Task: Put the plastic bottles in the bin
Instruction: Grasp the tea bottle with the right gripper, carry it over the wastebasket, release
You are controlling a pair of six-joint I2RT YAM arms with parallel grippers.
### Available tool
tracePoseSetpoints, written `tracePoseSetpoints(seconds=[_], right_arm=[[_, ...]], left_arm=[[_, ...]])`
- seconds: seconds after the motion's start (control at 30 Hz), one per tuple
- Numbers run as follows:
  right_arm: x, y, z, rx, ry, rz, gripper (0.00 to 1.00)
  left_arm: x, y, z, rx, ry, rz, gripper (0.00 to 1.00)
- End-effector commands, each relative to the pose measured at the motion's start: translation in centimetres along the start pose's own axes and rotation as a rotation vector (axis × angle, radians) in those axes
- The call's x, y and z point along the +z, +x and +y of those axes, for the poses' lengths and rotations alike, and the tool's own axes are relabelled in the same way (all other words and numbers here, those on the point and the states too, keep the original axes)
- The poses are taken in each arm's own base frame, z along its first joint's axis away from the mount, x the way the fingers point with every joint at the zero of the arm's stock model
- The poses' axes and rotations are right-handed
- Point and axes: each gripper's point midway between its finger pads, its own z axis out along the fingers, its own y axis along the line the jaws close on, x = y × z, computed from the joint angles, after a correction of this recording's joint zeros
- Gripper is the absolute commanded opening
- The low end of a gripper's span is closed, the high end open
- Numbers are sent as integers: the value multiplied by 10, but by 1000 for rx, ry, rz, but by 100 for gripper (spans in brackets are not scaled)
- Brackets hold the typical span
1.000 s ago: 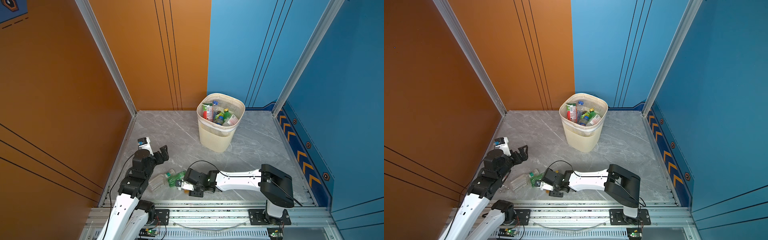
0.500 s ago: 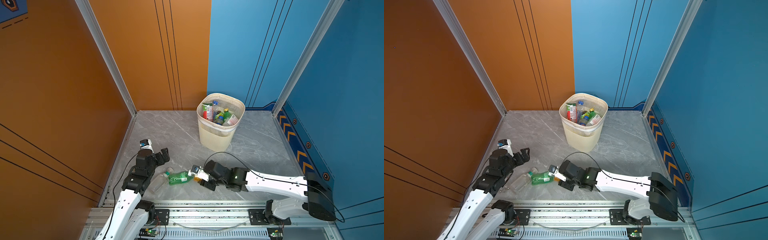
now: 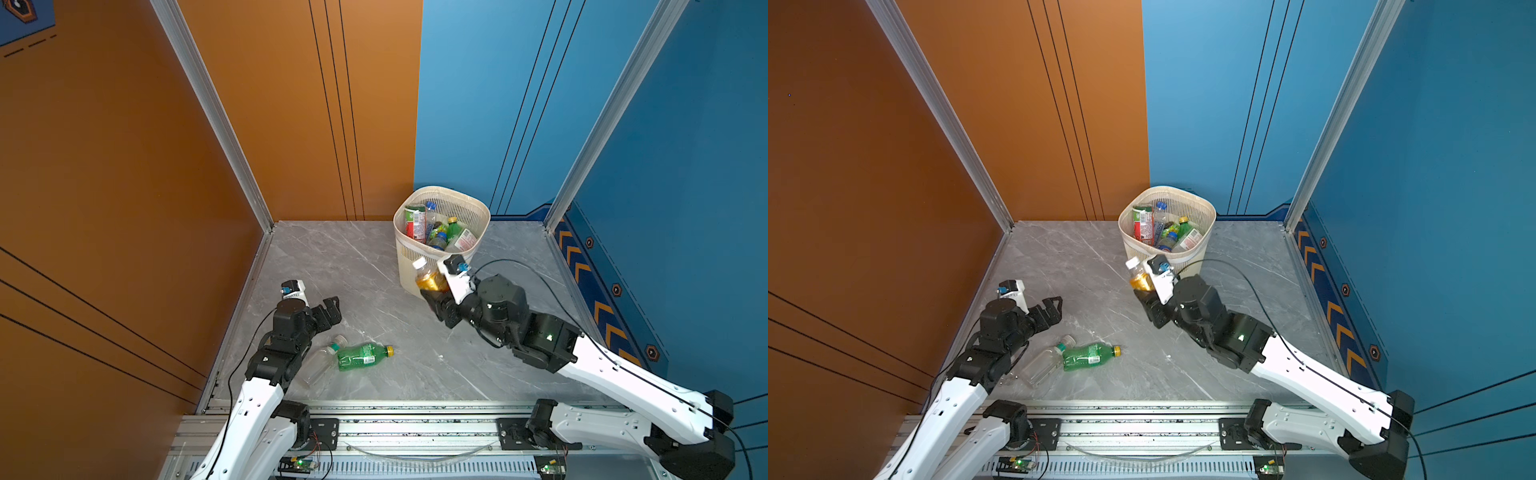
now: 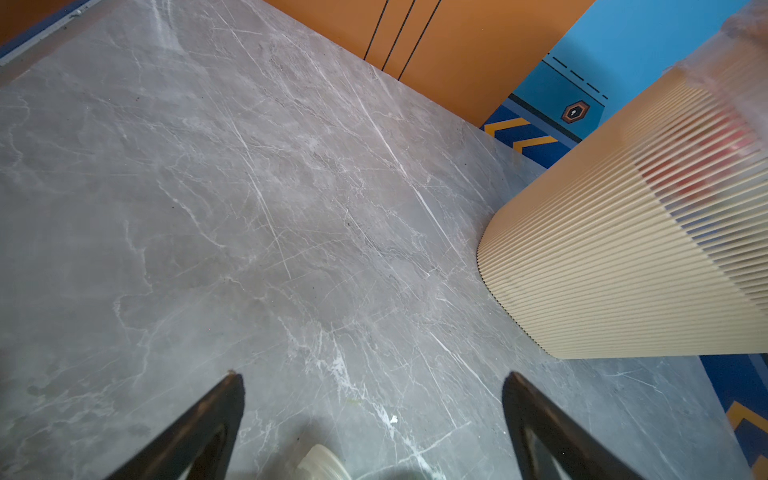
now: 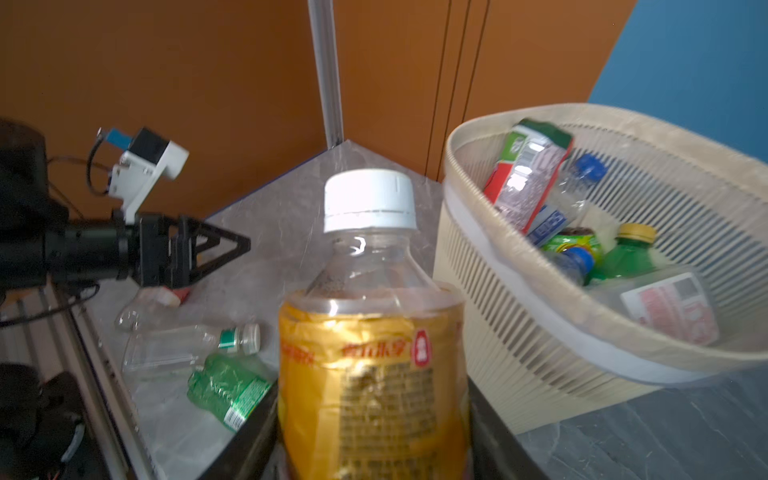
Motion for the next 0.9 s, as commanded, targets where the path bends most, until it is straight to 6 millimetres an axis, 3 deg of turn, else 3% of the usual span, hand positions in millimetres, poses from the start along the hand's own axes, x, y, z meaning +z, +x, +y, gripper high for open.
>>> tracePoseSetpoints(seconds=[0.0, 0.13, 0.23, 0.47, 0.6, 0.63, 0.8, 0.87], right_arm=[[-4, -53, -46, 127, 133, -128, 47], [13, -84, -91, 184, 212, -170, 47], [31, -93, -114, 197, 263, -171, 47], [64, -91, -146, 213, 317, -139, 47], [76, -79, -159, 233, 342, -112, 48], [77, -77, -162, 241, 350, -107, 51], [68, -82, -175, 261, 408, -105, 97], [56, -89, -176, 257, 421, -124, 100]], left_arm=[[1, 9, 0, -26, 20, 30, 98], [-1, 11, 0, -35, 25, 41, 98], [-3, 12, -1, -30, 30, 46, 98], [-7, 16, 2, -31, 22, 59, 98], [-7, 16, 2, -29, 21, 62, 98], [-8, 16, 2, -31, 21, 63, 98], [-8, 14, -1, -27, 29, 72, 98], [-7, 14, -3, -22, 37, 76, 98]])
